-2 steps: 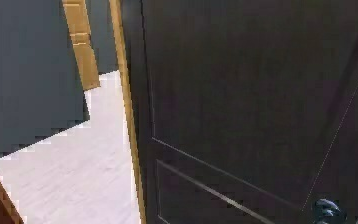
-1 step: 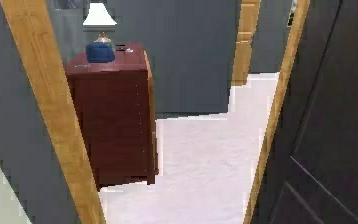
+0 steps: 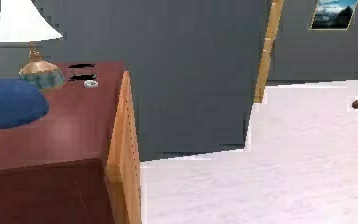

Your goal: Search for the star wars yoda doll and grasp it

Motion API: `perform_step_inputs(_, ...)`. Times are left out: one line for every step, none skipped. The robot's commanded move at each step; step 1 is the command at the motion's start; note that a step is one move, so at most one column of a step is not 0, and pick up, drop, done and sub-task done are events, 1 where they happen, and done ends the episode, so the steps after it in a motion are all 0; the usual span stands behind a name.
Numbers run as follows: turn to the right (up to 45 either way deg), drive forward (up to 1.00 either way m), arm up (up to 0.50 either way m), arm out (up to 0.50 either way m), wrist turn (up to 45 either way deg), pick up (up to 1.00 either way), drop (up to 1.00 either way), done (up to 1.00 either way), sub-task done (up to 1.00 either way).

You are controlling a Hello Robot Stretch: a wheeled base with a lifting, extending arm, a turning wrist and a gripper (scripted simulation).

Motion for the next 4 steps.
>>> perform_step_inputs(45.0,0.0,0.0,0.0,0.0,0.0,0.0,0.0,0.0)
perform_step_inputs(0.0,0.3,0.0,0.0,0.0,0.0,0.0,0.0,0.0)
perform_step_inputs(27.0,0.0,0.0,0.0,0.0,0.0,0.0,0.0,0.0)
perform_step_inputs(0.0,1.0,0.0,0.0,0.0,0.0,0.0,0.0,0.0)
